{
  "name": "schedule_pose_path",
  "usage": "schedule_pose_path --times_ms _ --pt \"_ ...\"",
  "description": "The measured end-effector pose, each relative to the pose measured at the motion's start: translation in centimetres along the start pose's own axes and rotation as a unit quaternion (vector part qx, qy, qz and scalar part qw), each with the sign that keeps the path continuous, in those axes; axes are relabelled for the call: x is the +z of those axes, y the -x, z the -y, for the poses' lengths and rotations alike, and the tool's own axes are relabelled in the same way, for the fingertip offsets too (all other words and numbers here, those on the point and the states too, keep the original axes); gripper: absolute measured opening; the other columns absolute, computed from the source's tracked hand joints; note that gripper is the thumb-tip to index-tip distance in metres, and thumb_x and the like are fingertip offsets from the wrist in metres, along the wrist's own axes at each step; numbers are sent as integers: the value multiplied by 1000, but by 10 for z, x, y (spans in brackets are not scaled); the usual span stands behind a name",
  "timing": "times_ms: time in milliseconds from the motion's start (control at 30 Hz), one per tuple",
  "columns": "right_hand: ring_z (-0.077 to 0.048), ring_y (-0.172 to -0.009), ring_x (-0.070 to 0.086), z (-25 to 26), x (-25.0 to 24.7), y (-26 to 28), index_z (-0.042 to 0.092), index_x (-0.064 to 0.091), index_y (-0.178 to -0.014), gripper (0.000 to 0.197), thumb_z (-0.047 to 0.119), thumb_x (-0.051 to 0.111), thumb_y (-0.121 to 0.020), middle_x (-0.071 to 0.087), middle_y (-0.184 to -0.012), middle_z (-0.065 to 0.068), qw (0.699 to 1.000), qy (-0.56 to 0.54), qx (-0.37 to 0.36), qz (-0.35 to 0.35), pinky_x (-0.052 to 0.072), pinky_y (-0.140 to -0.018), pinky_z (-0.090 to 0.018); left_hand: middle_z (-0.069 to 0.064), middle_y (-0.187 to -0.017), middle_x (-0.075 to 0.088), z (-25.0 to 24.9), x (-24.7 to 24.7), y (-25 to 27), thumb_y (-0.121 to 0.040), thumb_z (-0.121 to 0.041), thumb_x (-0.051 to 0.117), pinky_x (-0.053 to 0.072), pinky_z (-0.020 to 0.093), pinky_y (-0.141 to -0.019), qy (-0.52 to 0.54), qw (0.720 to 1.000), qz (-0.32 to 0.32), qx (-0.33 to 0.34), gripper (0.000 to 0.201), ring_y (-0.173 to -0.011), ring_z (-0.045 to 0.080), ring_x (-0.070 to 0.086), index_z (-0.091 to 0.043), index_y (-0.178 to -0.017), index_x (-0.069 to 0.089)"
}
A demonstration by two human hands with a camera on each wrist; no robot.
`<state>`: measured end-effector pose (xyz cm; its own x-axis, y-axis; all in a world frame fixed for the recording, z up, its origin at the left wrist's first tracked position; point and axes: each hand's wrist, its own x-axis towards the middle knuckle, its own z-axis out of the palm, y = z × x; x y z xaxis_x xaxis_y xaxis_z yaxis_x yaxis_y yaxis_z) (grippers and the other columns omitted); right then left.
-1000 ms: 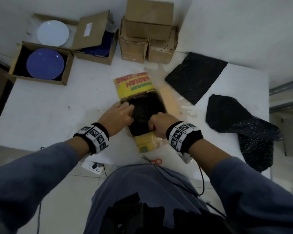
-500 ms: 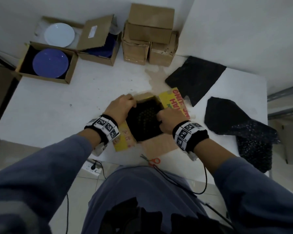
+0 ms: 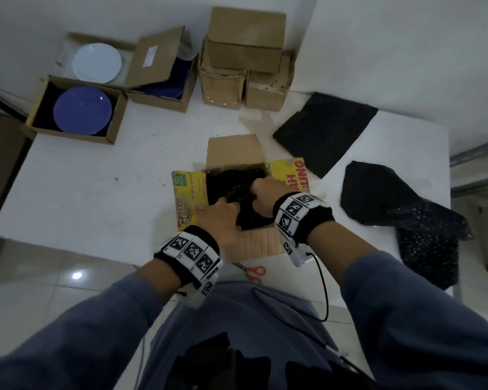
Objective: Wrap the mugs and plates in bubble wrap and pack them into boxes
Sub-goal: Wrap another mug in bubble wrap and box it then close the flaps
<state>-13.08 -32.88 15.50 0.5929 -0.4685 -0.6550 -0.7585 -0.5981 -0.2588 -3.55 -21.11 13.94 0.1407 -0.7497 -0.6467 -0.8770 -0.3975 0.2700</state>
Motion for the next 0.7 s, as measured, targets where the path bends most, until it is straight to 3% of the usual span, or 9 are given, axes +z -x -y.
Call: schedule_pose_path --times_ms 100,200,300,433,600,667,700 --pt "-37 -99 61 1 -3 -5 0 57 -107 18 11 53 -93 60 -109 -19 1000 9 8 21 47 -73 -35 14 -127 40 12 2 -3 -94 -27 55 54 44 -82 36 999 -25 -24 40 -98 34 58 -12 -131 48" --pt "-36 -95 62 5 -6 -14 4 56 -99 11 12 52 -93 58 -100 -17 1000 -2 6 24 49 -74 -36 14 -123 41 -1 -3 -11 -95 -23 53 52 42 -76 6 999 -36 -21 31 -97 34 57 -8 -122 51" --pt "-32 -81 59 8 -9 -32 7 52 -81 16 14 50 -95 56 -90 -13 999 -27 20 29 49 -72 -36 15 -125 44 -17 -12 -31 -96 -20 50 51 43 -83 29 999 -29 -32 30 -100 35 56 -7 -123 52" --pt "-30 -65 58 -1 -3 -55 11 55 -69 27 20 48 -95 62 -77 -14 997 -42 32 52 54 -68 -39 19 -140 33 -21 -18 -59 -97 -19 51 44 44 -92 69 990 -19 -125 45 -121 38 48 -1 -136 39" --pt "-31 -80 62 6 0 -64 10 54 -79 18 14 49 -95 64 -95 -15 995 -19 45 88 56 -81 -43 23 -147 23 -12 -17 -87 -94 -19 59 40 47 -104 93 983 19 -157 65 -130 41 40 2 -144 24" --pt "-36 -102 59 8 2 -64 2 58 -105 16 13 49 -98 58 -116 -20 996 -21 45 80 50 -88 -42 22 -148 22 -6 -14 -89 -93 -16 59 43 48 -102 112 982 19 -150 65 -128 42 43 -1 -144 22" --pt "-38 -113 55 6 3 -65 -2 53 -121 28 14 51 -98 52 -127 -22 996 -18 50 68 47 -92 -42 21 -148 23 -3 -14 -91 -93 -15 58 44 48 -101 116 983 15 -143 64 -126 42 45 -2 -144 22"
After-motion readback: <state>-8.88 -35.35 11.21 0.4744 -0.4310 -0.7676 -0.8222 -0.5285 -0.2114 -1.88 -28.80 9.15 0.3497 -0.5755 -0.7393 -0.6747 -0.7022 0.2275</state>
